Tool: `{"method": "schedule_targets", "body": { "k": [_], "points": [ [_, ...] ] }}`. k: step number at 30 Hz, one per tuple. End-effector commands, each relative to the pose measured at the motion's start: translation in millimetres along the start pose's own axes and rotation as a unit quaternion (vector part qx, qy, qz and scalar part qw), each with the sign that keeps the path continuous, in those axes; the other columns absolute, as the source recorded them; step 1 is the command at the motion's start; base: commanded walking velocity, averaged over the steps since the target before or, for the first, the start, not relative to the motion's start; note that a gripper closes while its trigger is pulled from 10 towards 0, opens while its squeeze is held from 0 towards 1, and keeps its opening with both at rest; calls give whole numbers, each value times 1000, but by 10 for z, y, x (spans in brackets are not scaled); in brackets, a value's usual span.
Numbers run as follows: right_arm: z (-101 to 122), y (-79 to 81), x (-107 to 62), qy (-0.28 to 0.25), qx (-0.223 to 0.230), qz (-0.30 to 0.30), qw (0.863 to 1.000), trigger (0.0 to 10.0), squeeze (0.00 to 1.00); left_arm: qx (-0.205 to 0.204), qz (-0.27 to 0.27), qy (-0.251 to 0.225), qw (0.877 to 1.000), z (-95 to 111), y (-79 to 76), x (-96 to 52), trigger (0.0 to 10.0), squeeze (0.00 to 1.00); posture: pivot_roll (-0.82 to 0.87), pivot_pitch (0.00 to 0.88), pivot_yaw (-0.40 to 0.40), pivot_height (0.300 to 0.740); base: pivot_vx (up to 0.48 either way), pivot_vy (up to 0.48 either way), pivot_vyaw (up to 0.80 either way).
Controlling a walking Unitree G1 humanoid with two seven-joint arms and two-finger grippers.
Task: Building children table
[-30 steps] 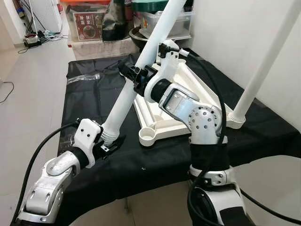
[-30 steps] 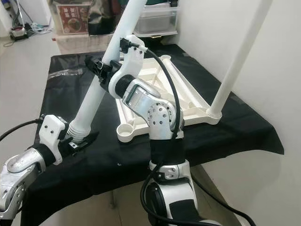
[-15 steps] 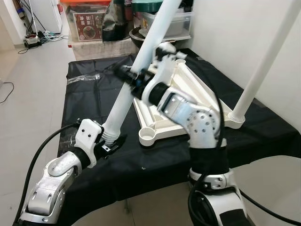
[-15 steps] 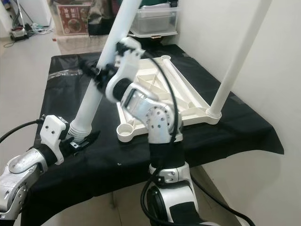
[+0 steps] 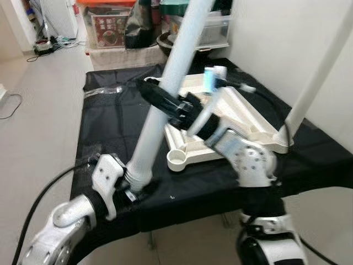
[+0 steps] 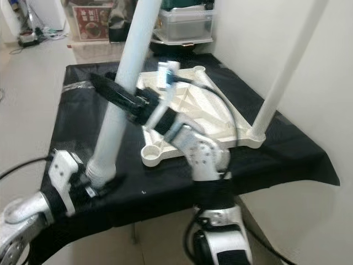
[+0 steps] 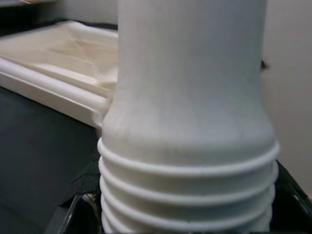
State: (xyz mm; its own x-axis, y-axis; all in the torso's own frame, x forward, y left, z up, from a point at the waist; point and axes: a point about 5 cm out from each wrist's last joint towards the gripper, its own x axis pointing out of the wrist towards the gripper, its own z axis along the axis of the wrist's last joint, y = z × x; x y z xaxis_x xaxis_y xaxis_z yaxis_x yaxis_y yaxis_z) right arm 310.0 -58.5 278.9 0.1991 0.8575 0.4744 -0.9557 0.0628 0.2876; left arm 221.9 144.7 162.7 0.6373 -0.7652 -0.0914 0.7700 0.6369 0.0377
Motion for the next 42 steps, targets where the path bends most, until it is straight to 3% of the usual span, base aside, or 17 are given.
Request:
{"method": "schedule_targets", "body": {
  "k": [1,10,18,19,20,22,23,34,35,37,38,42],
  "points": [
    [-70,36,6,15,17,36,999,10000,0,6,-48,-8,999,70,-121,12,10000,0,90,0,-48,740,0,0,0],
    [-216,214,-120,86,21,158,983,10000,0,-7,-111,29,993,28,-254,-142,10000,0,98,0,-45,740,0,0,0],
    [-232,293,-156,82,44,214,972,10000,0,-29,-141,43,989,18,-293,-226,10000,0,100,0,-42,740,0,0,0],
    [-229,295,-158,80,45,218,972,7412,0,-31,-143,46,988,12,-297,-232,10000,0,99,0,-40,740,0,0,0],
    [-223,302,-164,77,47,222,971,2078,0,-34,-147,47,987,10,-306,-240,10000,0,98,0,-39,740,0,0,0],
    [-220,307,-173,75,48,228,970,2078,0,-38,-151,48,987,11,-312,-252,10000,0,98,0,-39,740,0,0,0],
    [-211,312,-183,70,52,233,969,0,0,-41,-153,49,986,16,-309,-263,10000,0,96,0,-37,740,0,0,0],
    [-215,320,-241,67,70,245,965,0,0,-43,-144,54,987,16,-208,-324,10000,0,89,0,-35,740,0,0,0],
    [-225,318,-252,70,71,243,965,0,0,-34,-132,47,990,27,-165,-325,10000,302,89,0,-35,740,0,0,0],
    [-225,318,-252,70,71,243,965,0,0,-34,-132,47,990,27,-165,-325,10000,302,89,0,-35,740,0,0,0],
    [-239,298,-271,74,71,230,968,0,0,-17,-69,21,997,65,24,-313,10000,1000,86,0,-36,740,0,0,0],
    [-246,266,-282,75,66,212,972,0,0,-20,-26,-6,999,116,159,-334,10000,1000,84,0,-36,740,0,0,0]
  ]
}}
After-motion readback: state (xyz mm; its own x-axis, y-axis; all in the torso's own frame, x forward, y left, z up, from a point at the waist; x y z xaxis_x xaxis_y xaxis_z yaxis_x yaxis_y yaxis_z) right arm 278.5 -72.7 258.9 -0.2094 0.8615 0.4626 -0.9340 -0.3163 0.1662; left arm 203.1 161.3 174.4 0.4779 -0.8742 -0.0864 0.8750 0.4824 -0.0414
